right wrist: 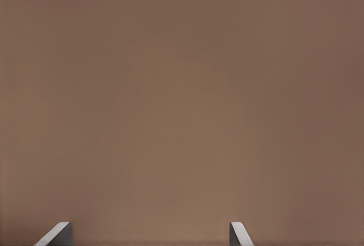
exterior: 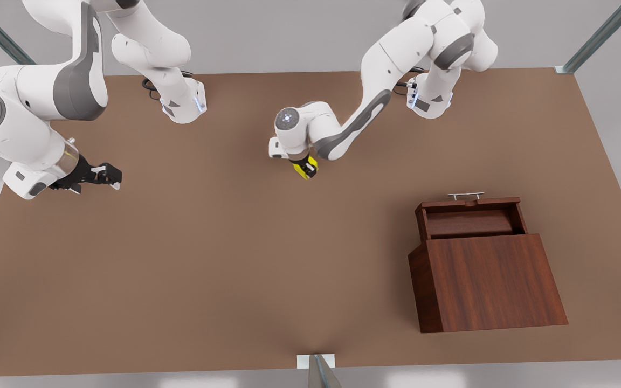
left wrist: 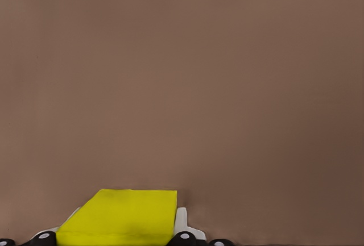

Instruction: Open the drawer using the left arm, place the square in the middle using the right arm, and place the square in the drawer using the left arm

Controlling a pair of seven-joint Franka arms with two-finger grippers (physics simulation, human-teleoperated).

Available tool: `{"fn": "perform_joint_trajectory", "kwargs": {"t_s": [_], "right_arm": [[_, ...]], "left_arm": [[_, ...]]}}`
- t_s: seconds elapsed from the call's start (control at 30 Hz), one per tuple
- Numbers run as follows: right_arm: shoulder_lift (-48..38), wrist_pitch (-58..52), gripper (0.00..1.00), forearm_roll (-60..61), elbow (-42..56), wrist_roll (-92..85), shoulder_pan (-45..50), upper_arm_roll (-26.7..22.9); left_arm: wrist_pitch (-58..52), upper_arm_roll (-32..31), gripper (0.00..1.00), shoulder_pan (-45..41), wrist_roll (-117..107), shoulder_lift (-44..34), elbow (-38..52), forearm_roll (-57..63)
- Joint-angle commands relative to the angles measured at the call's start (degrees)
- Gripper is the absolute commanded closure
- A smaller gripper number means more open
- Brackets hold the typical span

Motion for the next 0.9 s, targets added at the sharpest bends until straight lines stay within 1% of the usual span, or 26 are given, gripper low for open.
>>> {"fn": "perform_joint_trajectory", "kwargs": {"t_s": [0.0, 0.07, 0.1, 0.13, 0.17, 0.27, 0.3, 0.33, 0.4, 0.5, 0.57, 0.63, 0.7, 0.77, 0.87], "right_arm": [[0.0, 0.0, 0.0, 0.0, 0.0, 0.01, -0.01, 0.0], [0.0, 0.0, 0.0, 0.0, 0.0, -0.17, -0.1, 0.0], [0.0, 0.0, 0.0, 0.0, 0.0, -0.17, -0.1, 0.0], [0.0, 0.0, 0.0, 0.0, 0.0, -0.25, -0.1, 0.0], [0.0, 0.0, 0.0, 0.0, 0.0, -0.43, -0.1, 0.0], [0.0, -0.09, 0.0, 0.0, 0.0, -0.61, -0.19, -0.08], [0.0, -0.09, 0.0, 0.0, 0.0, -0.61, -0.19, -0.08], [0.0, -0.09, 0.0, 0.0, 0.0, -0.61, -0.19, -0.08], [0.0, 0.0, 0.0, 0.0, 0.0, -0.61, -0.1, -0.08], [0.0, 0.0, 0.0, 0.0, -0.09, -0.61, -0.1, -0.08], [0.08, 0.0, 0.0, 0.0, -0.17, -0.61, -0.1, -0.08], [0.26, 0.0, 0.0, 0.0, -0.09, -0.61, -0.1, -0.08], [0.35, 0.0, 0.0, 0.0, -0.09, -0.61, -0.1, -0.08], [0.35, 0.0, 0.0, 0.0, -0.09, -0.61, -0.1, -0.08], [0.35, 0.0, 0.0, 0.0, -0.09, -0.61, -0.1, -0.08]], "left_arm": [[-3.07, -0.1, 0.32, 0.67, 0.15, -0.28, 2.16, -4.56], [-22.06, -0.19, 0.32, 7.17, 2.17, -1.95, 13.68, -7.2], [-27.34, -0.01, 0.32, 10.42, 2.7, -3.35, 16.32, -7.29], [-30.24, 0.08, 0.32, 14.9, 3.58, -6.6, 16.59, -7.29], [-31.74, 0.08, 0.32, 17.19, 4.1, -7.83, 16.59, -7.29], [-34.73, 0.16, 0.32, 30.38, 13.15, -11.7, 16.59, -7.2], [-34.82, 1.3, 0.32, 31.08, 15.18, -12.67, 16.5, -7.12], [-34.12, 5.96, 0.32, 31.08, 16.32, -13.99, 15.89, -8.34], [-26.47, 10.27, 0.32, 35.3, 19.48, -19.44, 7.28, -11.69], [-16.98, 10.53, 0.31, 41.28, 19.13, -23.13, -4.06, -11.77], [-13.47, 11.33, 0.31, 42.51, 18.87, -23.39, -7.58, -11.86], [-7.31, 13.7, 0.31, 42.51, 18.69, -23.22, -12.41, -11.86], [-3.0, 15.46, 0.31, 42.6, 18.52, -22.34, -14.26, -11.86], [-0.72, 15.72, 0.31, 44.53, 18.43, -20.85, -14.7, -11.86], [1.57, 15.72, 0.31, 45.06, 17.38, -19.0, -14.7, -11.86]]}}
